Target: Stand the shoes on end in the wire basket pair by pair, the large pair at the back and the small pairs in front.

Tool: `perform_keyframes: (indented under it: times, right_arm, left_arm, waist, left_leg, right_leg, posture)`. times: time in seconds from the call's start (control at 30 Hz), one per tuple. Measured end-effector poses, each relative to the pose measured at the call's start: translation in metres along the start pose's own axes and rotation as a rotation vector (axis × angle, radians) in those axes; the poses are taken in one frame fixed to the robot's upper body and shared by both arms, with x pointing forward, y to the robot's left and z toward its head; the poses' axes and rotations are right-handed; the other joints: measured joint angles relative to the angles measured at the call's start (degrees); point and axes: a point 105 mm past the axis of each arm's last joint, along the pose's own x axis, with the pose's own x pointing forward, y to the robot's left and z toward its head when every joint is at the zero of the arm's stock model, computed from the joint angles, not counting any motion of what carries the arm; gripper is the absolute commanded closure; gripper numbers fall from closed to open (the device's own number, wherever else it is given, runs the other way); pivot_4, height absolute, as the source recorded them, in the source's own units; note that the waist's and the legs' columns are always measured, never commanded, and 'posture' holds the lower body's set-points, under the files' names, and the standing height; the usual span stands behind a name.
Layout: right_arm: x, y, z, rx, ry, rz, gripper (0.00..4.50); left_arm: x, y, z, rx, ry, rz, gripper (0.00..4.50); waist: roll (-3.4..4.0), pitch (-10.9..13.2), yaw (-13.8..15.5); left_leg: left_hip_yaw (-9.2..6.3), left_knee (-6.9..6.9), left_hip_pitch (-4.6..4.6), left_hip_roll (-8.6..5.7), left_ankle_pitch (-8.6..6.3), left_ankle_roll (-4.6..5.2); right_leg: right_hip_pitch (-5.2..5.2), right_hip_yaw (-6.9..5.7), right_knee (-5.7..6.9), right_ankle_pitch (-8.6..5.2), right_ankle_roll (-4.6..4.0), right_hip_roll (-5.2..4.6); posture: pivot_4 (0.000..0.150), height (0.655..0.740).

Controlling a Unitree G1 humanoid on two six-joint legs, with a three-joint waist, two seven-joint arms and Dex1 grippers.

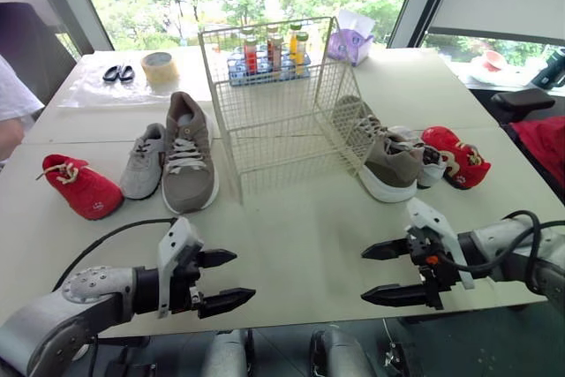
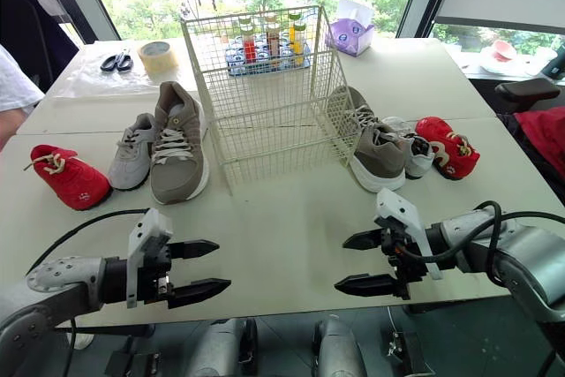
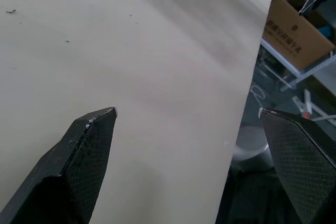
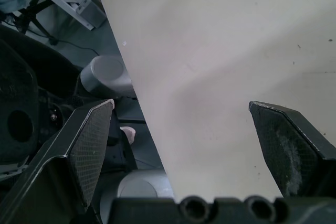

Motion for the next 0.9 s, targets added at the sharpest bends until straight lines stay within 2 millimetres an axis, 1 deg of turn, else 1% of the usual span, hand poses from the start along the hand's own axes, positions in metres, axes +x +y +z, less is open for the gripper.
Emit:
perform_keyframes:
  times: [0.23,0.47,0.6,0.73,0.83,0.9]
  right_arm:
    - [0.001,-0.001,0.001,-0.003,-0.005,-0.013,0.00]
    - [0.000,-0.003,0.006,-0.021,-0.015,-0.021,0.00]
    - [0.002,-0.003,0.009,-0.029,-0.035,-0.018,0.00]
    - [0.002,-0.005,0.009,-0.034,-0.021,-0.028,0.00]
    - [0.001,-0.006,0.007,-0.034,0.010,-0.025,0.00]
    - [-0.004,-0.006,0.012,-0.035,0.011,-0.020,0.00]
  left_arm:
    - [0.002,0.004,0.008,-0.003,-0.046,0.009,0.03]
    - [0.002,0.003,0.005,-0.015,-0.037,0.009,0.03]
    - [0.002,-0.002,0.006,-0.028,-0.047,-0.014,0.03]
    - [0.002,-0.004,0.005,-0.032,-0.027,-0.023,0.03]
    - [0.003,-0.004,0.013,-0.009,-0.029,-0.035,0.03]
    - [0.002,-0.003,0.017,0.008,-0.028,-0.038,0.03]
  waist:
    - [0.00,0.0,0.0]
    - [0.00,0.0,0.0]
    - [0.00,0.0,0.1]
    - [0.00,0.0,0.0]
    - [0.01,0.0,0.1]
    - [0.01,0.0,0.0]
  left_leg:
    - [0.01,0.00,0.00,0.00,0.00,0.00]
    - [0.01,0.00,0.00,0.00,0.00,0.00]
    - [0.01,0.00,0.00,0.00,0.00,0.00]
    - [0.01,0.00,0.01,0.00,0.00,0.00]
    - [0.02,0.01,0.00,0.00,0.00,0.00]
    - [0.01,0.01,0.00,-0.01,0.00,0.00]
  right_leg:
    - [0.01,0.00,0.00,0.00,0.00,0.00]
    - [0.01,0.00,0.00,0.00,0.01,0.00]
    - [0.01,0.00,0.00,0.00,0.01,0.00]
    - [0.01,0.00,0.00,0.00,0.00,0.00]
    - [0.01,0.00,0.00,0.00,0.00,0.00]
    - [0.01,0.00,0.00,0.01,0.01,0.00]
  posture:
    - [0.150,0.6938]
    - [0.150,0.6938]
    - [0.150,0.6938]
    - [0.150,0.6938]
    - [0.150,0.6938]
    - [0.150,0.6938]
